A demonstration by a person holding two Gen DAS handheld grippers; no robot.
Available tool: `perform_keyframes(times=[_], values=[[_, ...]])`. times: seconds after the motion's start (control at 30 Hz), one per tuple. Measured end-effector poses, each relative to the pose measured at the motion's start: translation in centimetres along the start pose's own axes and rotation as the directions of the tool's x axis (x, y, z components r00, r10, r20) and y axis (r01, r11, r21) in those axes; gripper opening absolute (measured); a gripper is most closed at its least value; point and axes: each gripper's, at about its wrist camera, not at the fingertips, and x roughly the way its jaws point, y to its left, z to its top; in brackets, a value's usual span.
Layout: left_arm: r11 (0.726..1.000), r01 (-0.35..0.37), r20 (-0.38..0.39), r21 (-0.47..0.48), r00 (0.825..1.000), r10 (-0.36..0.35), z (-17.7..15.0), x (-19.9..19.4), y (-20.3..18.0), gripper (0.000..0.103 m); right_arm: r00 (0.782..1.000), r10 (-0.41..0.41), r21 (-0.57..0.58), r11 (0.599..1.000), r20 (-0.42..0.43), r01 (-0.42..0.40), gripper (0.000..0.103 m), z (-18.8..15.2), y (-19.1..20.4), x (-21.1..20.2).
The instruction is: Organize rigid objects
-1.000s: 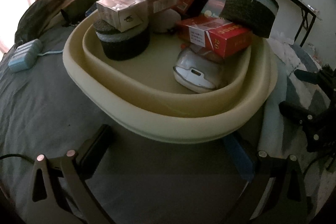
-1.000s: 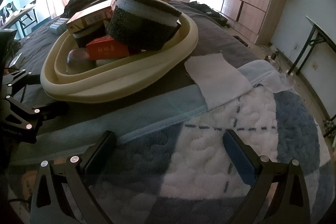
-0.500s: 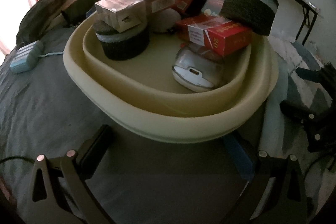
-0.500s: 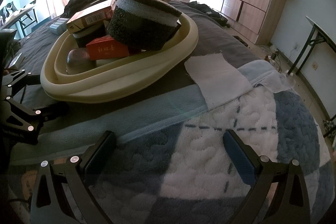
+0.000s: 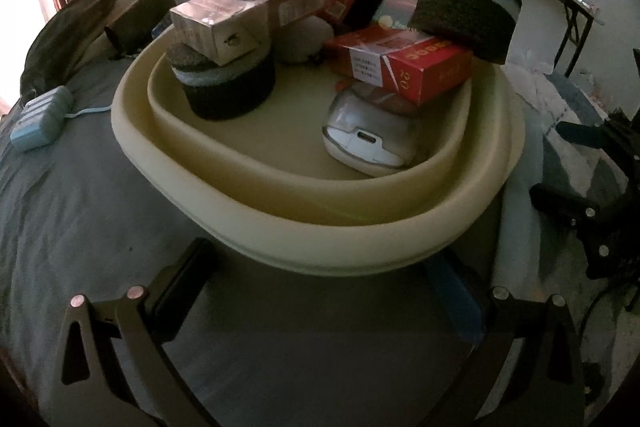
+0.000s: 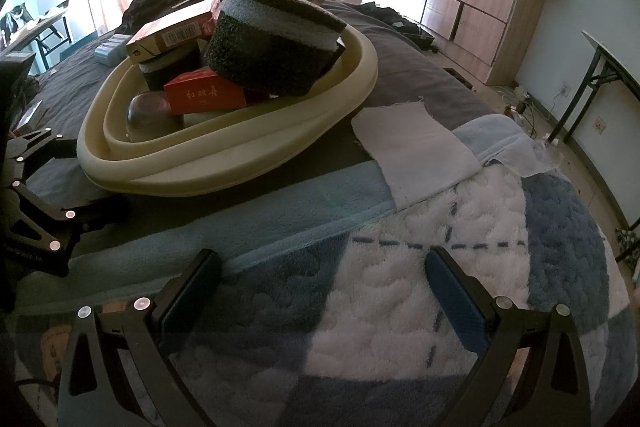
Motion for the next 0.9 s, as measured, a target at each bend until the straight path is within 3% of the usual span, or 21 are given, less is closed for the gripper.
perform_keyframes(times=[0.9], values=[[1.000,0.002,0.000,-0.001,1.000,-0.002,0.17,0.07,0.28,0.103,1.000,0.001,-0.001,1.000,0.000,-0.001,0.103,-0.01,-0.05,-0.01]])
